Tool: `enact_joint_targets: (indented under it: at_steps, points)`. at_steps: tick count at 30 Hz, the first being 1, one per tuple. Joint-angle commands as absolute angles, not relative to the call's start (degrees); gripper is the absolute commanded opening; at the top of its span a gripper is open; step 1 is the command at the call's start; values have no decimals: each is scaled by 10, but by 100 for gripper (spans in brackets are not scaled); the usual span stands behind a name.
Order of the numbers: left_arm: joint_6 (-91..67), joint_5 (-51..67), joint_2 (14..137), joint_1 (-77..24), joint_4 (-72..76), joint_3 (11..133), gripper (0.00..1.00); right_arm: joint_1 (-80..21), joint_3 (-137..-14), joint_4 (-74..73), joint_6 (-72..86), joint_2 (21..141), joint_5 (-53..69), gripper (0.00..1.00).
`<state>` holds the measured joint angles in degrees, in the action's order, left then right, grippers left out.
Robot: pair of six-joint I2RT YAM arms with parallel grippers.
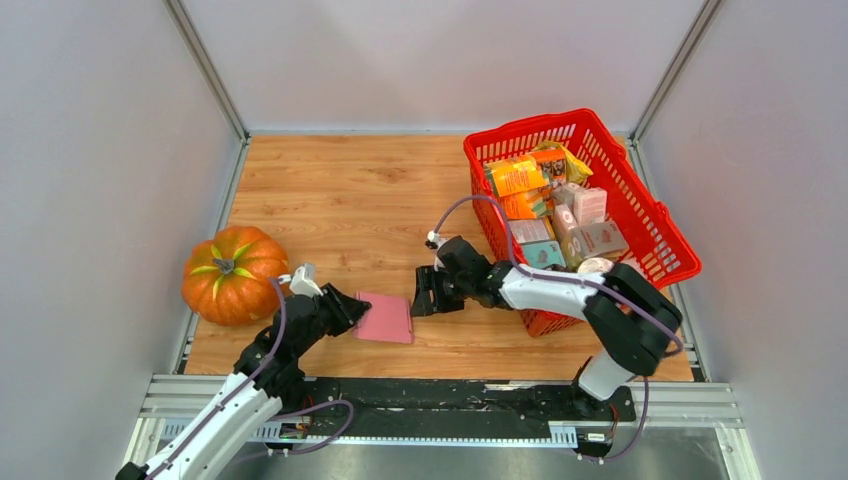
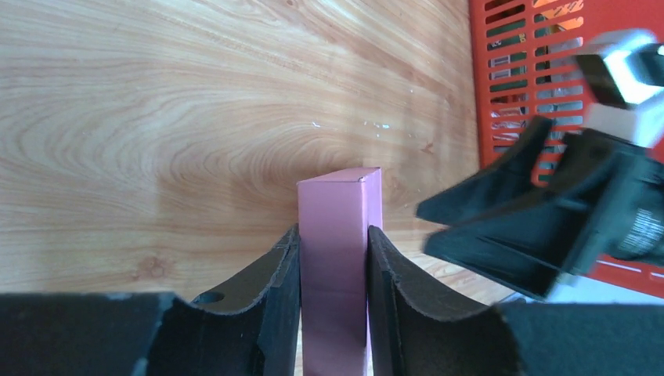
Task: Fold the paper box
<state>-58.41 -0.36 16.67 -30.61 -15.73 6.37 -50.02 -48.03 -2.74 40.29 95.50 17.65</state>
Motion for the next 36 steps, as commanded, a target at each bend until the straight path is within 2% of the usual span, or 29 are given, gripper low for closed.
enact_joint_targets:
  at_steps: [1,2,3,5,6,9,10,12,17,22,25,31,32,35,36]
  points:
    - [-610,25,177,-304,-158,91,17,-536,-518,-169,269,799,63,72]
    - [-622,38,175,-304,-161,97,16,-545,-512,-182,237,774,25,79]
    - [-632,41,173,-304,-168,103,15,-557,-500,-178,204,751,7,92]
    - [-684,50,166,-303,-196,124,16,-625,-490,-153,90,695,-61,100]
    - [-708,54,164,-303,-205,131,15,-688,-475,-135,54,681,-82,100]
    - [-813,80,150,-302,-221,148,11,-785,-455,-50,-74,657,-170,100]
    - [-836,88,149,-302,-218,152,6,-801,-454,-33,-92,660,-191,100]
    - [-905,104,138,-301,-219,157,4,-843,-455,-5,-147,666,-242,100]
    - [-956,135,156,-301,-239,196,0,-894,-452,73,-255,700,-376,100]
    - [-965,157,189,-301,-283,242,0,-913,-439,155,-322,738,-445,100]
    - [-964,149,189,-301,-327,265,0,-914,-440,198,-354,764,-486,95]
    - [-967,131,173,-301,-370,284,0,-915,-433,245,-366,765,-501,71]
    - [-966,129,171,-301,-376,286,0,-914,-430,244,-364,762,-497,63]
    - [-966,127,166,-301,-381,287,0,-914,-429,236,-353,758,-486,61]
    - [-965,123,164,-301,-382,287,4,-915,-429,234,-351,757,-483,61]
